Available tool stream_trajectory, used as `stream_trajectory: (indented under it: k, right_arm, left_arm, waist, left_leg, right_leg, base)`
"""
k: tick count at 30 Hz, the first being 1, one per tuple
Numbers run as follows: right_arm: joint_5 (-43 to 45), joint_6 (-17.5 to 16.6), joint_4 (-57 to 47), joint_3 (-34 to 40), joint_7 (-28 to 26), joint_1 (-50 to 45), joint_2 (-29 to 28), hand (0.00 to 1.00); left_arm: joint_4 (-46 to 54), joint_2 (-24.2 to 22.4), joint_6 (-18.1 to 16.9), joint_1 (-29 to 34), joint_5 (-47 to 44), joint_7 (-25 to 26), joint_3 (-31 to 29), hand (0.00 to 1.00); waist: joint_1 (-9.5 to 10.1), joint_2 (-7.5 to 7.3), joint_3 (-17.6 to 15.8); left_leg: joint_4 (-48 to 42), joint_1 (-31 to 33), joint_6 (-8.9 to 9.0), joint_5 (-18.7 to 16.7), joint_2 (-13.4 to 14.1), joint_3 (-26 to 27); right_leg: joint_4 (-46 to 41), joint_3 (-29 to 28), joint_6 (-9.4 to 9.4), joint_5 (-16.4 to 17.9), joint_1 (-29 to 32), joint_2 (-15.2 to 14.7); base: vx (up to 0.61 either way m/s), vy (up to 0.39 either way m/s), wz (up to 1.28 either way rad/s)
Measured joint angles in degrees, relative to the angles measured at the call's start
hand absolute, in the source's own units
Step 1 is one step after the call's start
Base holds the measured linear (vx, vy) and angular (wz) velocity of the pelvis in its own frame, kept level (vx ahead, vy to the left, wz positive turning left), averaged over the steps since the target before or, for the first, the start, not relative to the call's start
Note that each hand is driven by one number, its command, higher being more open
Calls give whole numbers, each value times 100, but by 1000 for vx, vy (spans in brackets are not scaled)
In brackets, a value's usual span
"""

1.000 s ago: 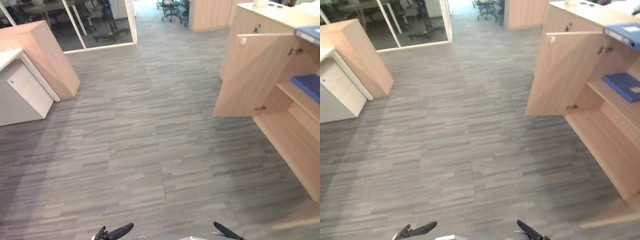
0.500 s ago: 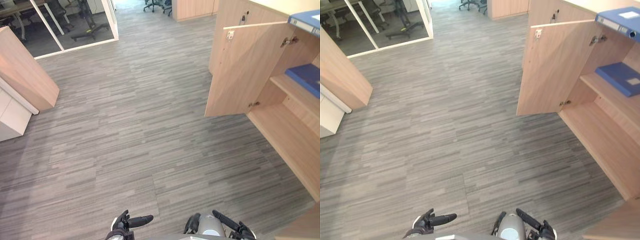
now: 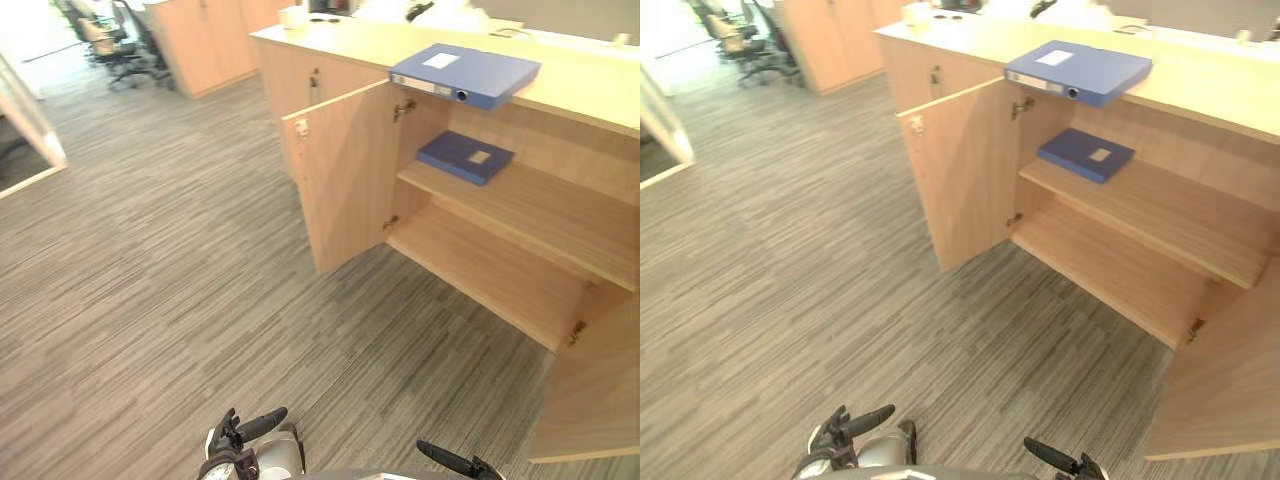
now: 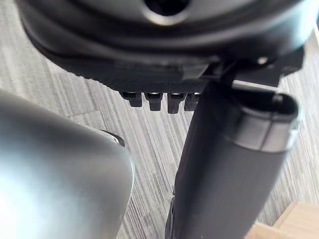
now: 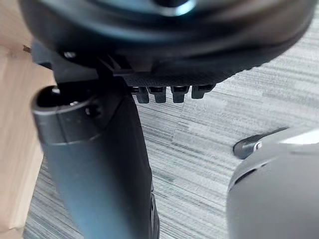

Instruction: Walk over to the cabinet, pick up the folder, carry it to the office cabinet, place the folder inside the office cabinet, then close the office cabinet door

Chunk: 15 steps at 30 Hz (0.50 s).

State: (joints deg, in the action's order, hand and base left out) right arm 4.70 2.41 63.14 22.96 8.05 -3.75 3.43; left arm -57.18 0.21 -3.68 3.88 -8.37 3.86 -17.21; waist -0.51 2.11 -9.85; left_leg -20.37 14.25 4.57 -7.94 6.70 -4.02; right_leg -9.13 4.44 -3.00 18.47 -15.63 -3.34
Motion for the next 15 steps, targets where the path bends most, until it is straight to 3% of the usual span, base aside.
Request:
stream_trajectory:
  k: [1,2,3,4,6,7,8,10,12,13,15]
  right_arm:
    - [-6,0,-7,8,-1,-28,-9,100]
    - [-7,0,-56,77,-15,-49,-145,100]
    - [-11,12,-131,192,-70,-28,-221,100]
    - [-13,16,-196,236,-95,-3,-266,100]
    - [-7,51,-263,454,-199,114,-344,100]
    - [-78,47,-262,470,-135,140,-275,100]
    - [-90,14,-199,456,-135,142,-133,100]
    - [-113,-18,-62,438,-145,220,-60,100]
    - [-113,-75,8,451,-184,399,-16,100]
    - [-130,-86,20,437,-188,442,58,100]
    - [-174,-104,94,489,-195,388,64,100]
  left_arm:
    - [-5,-16,7,15,-4,-4,3,100]
    - [-21,47,1,5,-11,18,-32,100]
    - [-52,83,2,13,-15,88,-73,100]
    - [-64,85,10,18,-17,103,-120,100]
    - [-223,134,44,19,-17,128,-50,100]
    - [-308,192,52,28,-9,127,142,100]
    - [-380,268,48,35,18,114,388,100]
    - [-423,394,47,13,85,108,664,100]
    - [-611,499,66,-163,199,101,915,100]
    - [-678,491,70,-256,216,99,985,100]
    - [-703,486,68,-337,216,96,1003,100]
  waist:
    - [0,-8,41]
    - [36,-187,125]
    - [84,-303,198]
    - [107,-330,202]
    - [105,-329,170]
    - [33,-265,167]
    - [-17,-171,197]
    - [-17,-109,207]
    - [-190,-49,102]
    - [-261,10,-31]
    - [-325,-7,-130]
  left_leg:
    - [-91,-4,90,313,-33,24]
    - [-309,-42,139,182,-198,354]
    - [-299,-205,-23,-7,-303,814]
    - [-277,-331,-118,-91,-349,1043]
    - [134,-1118,-368,-256,-564,1666]
    - [371,-1487,-423,-288,-640,1789]
    - [734,-1886,-450,-299,-666,1950]
    - [1204,-2350,-463,-292,-654,2219]
    - [1437,-2558,-473,-299,-553,2377]
    - [1526,-2714,-476,-301,-465,2408]
    - [1642,-2888,-474,-301,-441,2399]
  right_leg:
    - [-36,-63,-104,60,-20,-94]
    - [-411,-33,-372,194,141,-474]
    - [-1251,33,-504,193,628,-865]
    - [-1795,99,-534,99,908,-1072]
    - [-3498,791,181,-453,1570,-1910]
    - [-3985,1325,502,-501,1638,-2235]
    - [-4412,1914,595,-462,1753,-2446]
    - [-4419,2326,400,-332,2088,-2372]
    - [-3851,2386,216,-134,2693,-1835]
    - [-3534,2387,215,-143,2968,-1537]
    - [-3054,2384,212,-271,3252,-1296]
  base:
    - [557,431,-90]
    - [542,451,-118]
    - [521,455,-132]
    - [476,466,-147]
    - [463,501,-125]
    - [357,399,-85]
    - [294,342,-85]
    - [292,253,-80]
    - [339,60,-59]
    - [289,-28,-39]
    - [238,-67,-5]
